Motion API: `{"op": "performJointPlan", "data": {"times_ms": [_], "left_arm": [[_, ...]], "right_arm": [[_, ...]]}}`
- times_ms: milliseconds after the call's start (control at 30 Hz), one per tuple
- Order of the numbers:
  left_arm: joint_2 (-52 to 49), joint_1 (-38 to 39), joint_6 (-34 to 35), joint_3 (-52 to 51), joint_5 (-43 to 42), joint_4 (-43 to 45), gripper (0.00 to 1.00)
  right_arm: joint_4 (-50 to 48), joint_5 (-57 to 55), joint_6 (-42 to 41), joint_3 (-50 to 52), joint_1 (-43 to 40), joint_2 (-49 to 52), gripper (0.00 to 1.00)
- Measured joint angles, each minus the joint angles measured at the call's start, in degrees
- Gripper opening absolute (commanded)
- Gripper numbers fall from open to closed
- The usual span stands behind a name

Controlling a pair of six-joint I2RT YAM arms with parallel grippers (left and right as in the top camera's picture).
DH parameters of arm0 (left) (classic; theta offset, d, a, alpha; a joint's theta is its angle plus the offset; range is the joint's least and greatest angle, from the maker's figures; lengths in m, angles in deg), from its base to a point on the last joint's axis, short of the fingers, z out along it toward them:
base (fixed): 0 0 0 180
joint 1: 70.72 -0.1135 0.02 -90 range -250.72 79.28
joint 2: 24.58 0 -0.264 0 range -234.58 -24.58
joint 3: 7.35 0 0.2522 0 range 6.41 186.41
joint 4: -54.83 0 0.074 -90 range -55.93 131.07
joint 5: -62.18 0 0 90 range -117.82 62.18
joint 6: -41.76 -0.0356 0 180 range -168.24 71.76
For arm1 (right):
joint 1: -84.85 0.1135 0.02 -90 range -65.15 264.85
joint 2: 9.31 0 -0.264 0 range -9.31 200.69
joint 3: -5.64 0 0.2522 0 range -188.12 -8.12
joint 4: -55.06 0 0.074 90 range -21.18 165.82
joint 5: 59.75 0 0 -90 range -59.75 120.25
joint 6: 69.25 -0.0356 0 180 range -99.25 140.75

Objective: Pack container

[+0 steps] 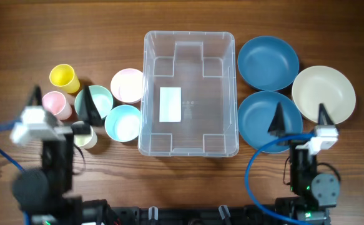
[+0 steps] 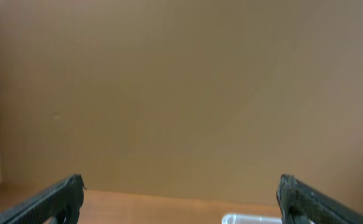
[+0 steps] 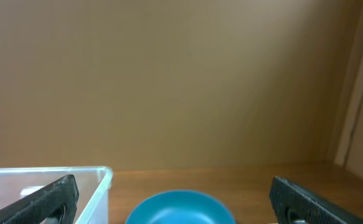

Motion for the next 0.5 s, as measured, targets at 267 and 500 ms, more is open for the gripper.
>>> {"op": "performJointPlan", "data": {"times_ms": [267, 500], "left_arm": [[-35.1, 0.0, -0.7, 37.9, -1.3, -24.1, 1.00], [-47.1, 0.0, -1.0, 52.2, -1.8, -30.3, 1.00]], "right_arm": [[4.9, -0.5, 1.9, -32.4, -5.7, 33.1, 1.00], [38.9, 14.9, 3.2, -78.6, -15.6, 66.4, 1.00]]}}
